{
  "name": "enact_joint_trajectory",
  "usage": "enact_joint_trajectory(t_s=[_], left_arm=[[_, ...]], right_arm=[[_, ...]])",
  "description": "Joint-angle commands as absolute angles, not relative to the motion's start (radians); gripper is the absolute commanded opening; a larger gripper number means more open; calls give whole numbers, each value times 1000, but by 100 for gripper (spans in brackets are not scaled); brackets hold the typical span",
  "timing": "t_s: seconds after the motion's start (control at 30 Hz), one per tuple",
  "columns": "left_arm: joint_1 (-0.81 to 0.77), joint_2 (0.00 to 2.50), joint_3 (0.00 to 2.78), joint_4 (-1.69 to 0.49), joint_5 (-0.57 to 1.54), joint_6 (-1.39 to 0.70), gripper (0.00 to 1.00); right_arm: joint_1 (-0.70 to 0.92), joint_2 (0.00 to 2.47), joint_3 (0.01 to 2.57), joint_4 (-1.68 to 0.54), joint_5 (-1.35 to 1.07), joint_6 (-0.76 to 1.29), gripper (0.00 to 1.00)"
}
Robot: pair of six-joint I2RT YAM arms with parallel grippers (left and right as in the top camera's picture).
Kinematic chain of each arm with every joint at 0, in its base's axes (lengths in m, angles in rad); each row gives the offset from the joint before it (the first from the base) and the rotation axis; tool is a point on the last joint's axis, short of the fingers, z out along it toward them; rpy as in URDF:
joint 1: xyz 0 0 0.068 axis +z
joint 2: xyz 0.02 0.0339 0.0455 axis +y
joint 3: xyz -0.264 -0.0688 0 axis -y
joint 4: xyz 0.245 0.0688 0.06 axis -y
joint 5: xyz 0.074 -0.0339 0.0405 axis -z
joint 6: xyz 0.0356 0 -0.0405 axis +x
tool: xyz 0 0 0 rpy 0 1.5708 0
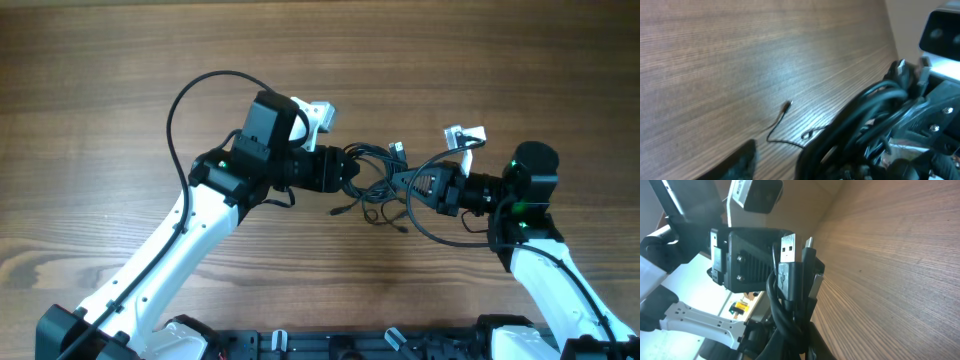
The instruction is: Untangle cables
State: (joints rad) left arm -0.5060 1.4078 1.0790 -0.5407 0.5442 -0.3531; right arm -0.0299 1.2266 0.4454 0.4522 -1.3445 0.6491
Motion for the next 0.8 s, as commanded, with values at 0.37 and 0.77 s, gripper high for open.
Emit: enact_joint_trajectory(t_s=[0.37,0.77], left_arm=[[-495,1402,1079,-569,353,-415,4],[-484,1402,1079,-527,154,-928,4]], right_arm=[[-37,1229,450,454,-1353,577,47],[30,1229,450,277,-1177,495,99]])
